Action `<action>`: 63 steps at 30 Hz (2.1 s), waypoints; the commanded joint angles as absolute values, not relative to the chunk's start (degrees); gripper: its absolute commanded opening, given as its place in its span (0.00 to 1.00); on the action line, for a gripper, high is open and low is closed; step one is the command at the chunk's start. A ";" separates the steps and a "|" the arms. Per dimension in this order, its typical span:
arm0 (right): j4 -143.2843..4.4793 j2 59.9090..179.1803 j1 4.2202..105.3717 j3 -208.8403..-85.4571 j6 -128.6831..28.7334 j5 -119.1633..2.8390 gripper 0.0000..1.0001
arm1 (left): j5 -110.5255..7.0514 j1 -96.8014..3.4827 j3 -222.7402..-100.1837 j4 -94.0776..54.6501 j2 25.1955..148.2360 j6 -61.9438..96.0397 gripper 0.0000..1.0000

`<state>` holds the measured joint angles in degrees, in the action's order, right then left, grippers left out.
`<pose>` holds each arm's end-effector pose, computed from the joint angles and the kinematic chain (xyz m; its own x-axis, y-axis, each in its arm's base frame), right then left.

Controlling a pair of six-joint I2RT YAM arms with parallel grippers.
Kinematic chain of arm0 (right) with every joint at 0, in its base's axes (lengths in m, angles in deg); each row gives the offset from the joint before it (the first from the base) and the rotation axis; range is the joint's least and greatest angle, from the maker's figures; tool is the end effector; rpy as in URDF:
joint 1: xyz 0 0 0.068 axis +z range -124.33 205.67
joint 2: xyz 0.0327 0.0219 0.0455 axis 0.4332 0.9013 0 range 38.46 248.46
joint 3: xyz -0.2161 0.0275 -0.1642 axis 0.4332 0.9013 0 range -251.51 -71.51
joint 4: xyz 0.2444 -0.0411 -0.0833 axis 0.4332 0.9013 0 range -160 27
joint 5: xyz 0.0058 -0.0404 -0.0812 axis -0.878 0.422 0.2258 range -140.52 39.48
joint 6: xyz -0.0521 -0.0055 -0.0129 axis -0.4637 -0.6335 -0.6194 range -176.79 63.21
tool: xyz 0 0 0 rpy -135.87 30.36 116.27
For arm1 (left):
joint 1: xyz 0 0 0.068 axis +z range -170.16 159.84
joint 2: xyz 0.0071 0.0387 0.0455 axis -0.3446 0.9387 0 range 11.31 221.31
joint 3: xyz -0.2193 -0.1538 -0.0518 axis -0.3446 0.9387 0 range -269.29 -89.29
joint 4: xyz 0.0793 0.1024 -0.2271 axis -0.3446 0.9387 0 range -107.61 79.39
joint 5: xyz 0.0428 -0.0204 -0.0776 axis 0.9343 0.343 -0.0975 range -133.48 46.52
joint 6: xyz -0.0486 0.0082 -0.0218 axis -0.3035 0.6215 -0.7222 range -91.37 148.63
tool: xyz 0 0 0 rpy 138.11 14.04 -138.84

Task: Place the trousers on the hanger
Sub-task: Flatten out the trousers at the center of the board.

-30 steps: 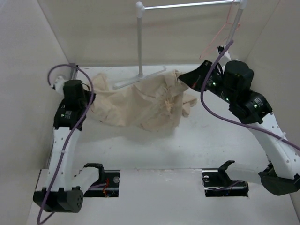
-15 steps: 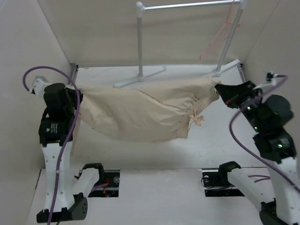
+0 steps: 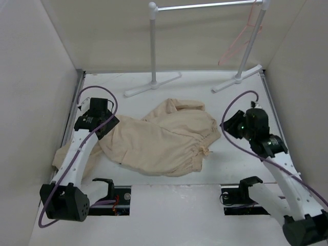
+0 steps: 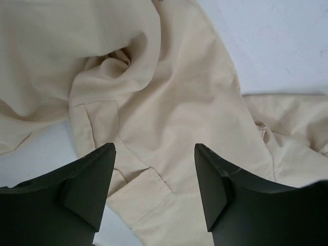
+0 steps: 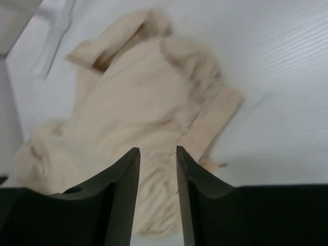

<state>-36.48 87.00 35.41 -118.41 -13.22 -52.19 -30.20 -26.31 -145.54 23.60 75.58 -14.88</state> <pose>0.1786 0.0317 0.3012 -0.5439 0.6057 -0.5808 0.2517 0.7780 0.5756 0.2269 -0.0163 0.2943 -0.5152 -0.6184 -0.5933 -0.5510 0.7693 -0.3234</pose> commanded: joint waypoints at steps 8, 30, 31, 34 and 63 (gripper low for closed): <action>-23.32 82.14 69.47 -103.34 3.84 -49.91 0.65 | -25.55 -31.96 -145.80 22.47 70.89 -13.12 0.62; -38.72 92.09 69.22 -101.66 5.61 -48.85 0.10 | -40.48 -51.84 -190.78 4.72 127.56 10.25 0.87; -37.49 90.86 68.96 -101.66 5.61 -48.59 0.10 | -41.18 -51.84 -192.98 4.19 129.76 10.87 0.88; -35.64 87.52 67.64 -101.40 5.61 -48.94 0.10 | -41.90 -52.10 -199.84 5.06 136.09 12.36 0.90; -30.20 73.46 55.51 -105.35 0.25 -49.29 0.04 | -25.10 -36.91 -193.69 9.37 108.04 1.29 0.09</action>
<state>-32.90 76.64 56.61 -103.87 0.99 -50.44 -20.43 -39.21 -194.39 4.45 90.97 1.10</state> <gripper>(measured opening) 0.054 0.087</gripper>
